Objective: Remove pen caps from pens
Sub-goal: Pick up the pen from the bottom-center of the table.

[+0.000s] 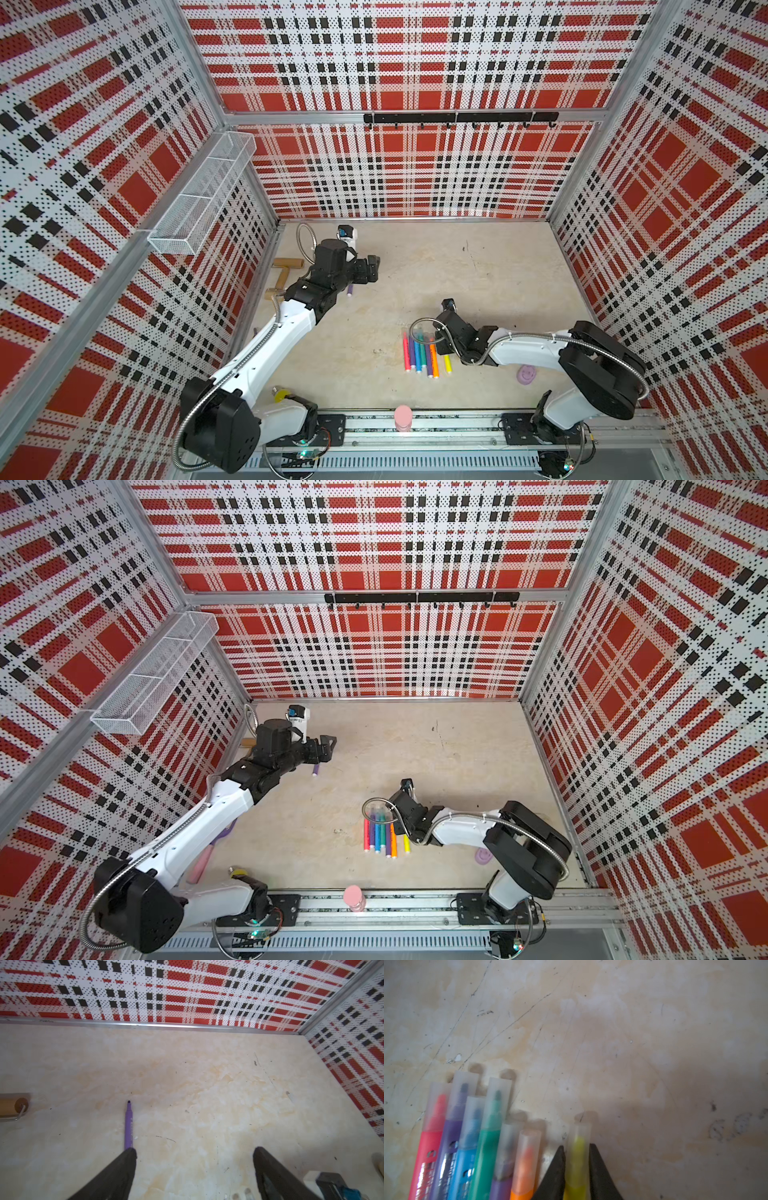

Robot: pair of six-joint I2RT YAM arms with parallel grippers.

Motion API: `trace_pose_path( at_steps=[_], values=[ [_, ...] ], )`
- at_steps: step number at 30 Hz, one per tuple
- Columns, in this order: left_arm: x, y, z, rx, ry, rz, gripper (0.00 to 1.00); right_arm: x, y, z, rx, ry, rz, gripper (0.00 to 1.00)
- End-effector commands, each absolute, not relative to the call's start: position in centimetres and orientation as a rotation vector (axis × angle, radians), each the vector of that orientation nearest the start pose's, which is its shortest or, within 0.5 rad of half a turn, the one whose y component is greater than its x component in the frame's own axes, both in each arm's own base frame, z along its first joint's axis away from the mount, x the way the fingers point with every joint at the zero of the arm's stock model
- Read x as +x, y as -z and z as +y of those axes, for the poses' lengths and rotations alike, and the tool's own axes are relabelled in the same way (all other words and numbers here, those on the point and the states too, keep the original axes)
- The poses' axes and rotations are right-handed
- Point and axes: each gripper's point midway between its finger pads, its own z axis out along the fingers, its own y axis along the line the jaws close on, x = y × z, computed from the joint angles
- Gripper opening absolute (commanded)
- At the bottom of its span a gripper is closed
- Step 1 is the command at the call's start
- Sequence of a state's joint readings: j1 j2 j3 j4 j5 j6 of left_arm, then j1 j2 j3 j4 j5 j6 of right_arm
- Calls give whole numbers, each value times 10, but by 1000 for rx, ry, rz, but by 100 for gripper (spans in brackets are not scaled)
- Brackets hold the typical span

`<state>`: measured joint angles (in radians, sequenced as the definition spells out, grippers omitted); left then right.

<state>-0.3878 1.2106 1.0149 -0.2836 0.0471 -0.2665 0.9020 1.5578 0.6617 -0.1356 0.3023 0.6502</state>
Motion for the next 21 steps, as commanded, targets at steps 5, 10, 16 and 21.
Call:
trace_pose_path(
  at_steps=[5,10,16,21],
  values=[
    [308,-310,-208,392,770,1852,90,255,-22,213,-233,-30,2535,6],
    [261,-312,-228,599,884,1765,90,278,-91,219,-210,-96,2363,1],
    [228,-301,-240,735,969,1716,91,277,-227,252,-297,-494,1998,0],
    [212,-311,-245,795,1041,1655,91,245,-324,263,-403,-774,1671,0]
  ],
)
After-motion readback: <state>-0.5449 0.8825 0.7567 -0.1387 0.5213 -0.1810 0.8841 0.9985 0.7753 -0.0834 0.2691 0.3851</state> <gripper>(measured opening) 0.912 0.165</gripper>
